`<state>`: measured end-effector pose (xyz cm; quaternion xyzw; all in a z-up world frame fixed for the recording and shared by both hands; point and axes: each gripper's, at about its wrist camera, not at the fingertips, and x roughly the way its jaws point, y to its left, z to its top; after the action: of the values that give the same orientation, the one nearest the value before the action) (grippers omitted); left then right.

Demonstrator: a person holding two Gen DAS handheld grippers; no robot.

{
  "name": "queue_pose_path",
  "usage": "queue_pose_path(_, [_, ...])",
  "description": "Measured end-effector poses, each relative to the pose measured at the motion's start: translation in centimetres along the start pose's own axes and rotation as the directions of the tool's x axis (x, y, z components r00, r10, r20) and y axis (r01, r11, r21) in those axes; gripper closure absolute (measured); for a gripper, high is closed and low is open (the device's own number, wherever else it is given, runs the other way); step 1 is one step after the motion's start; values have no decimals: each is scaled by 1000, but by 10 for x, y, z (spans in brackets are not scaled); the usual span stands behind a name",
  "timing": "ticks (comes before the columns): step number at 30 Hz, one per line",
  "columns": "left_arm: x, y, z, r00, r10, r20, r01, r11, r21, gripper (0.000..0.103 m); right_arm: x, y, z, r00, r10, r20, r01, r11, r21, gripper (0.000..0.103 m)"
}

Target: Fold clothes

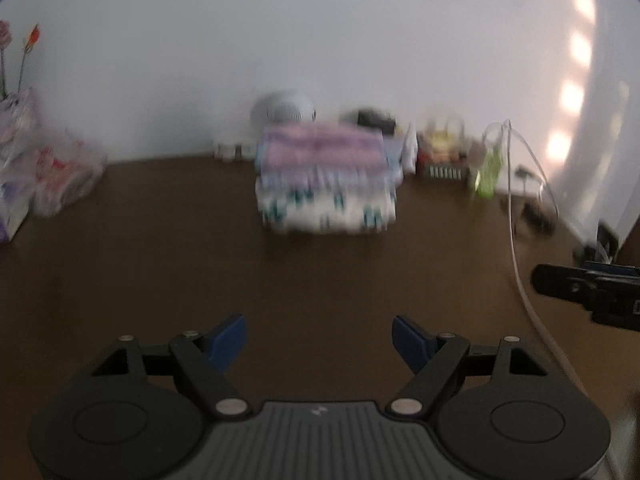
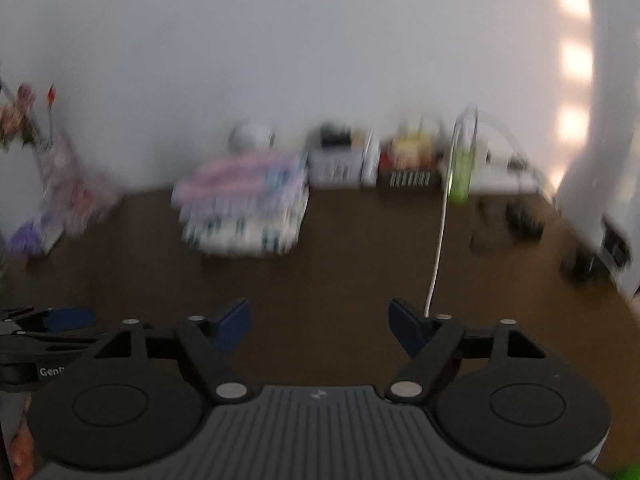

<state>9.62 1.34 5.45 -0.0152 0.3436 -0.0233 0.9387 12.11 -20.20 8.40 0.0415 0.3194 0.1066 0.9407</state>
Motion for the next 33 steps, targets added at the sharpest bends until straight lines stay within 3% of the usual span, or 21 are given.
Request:
queue_pose_path(5, [-14,-10,-43,1000,32,0,-32,999,22,24,-4,5,-57,1000,-14,-20,14,1000,-17,20])
queue_pose_path(11, [-16,-12,-68,999,32,-31,-31,999,42,24,-14,7,-93,998,-49,-44,48,998,-30,10])
queue_pose_path(16, [-17,-12,-80,999,44,-22,-43,998,45,23,-20,4,-105,997,-71,-36,71,997,-8,0])
queue_pose_path(20, [-18,-10,-87,999,45,2,-45,998,46,13,-17,7,-110,995,-88,-40,87,996,-36,0])
queue_pose_path(25, [-21,-7,-91,998,64,11,-64,998,28,11,-17,12,-115,994,-105,-45,102,993,-67,0])
queue_pose_path(29, [-21,-4,-93,996,91,3,-91,996,5,0,-17,15,-117,992,-121,-46,117,989,-87,0])
queue_pose_path(33, [-22,-3,-94,996,90,3,-90,996,5,0,-17,15,-117,992,-120,-48,116,990,-82,0])
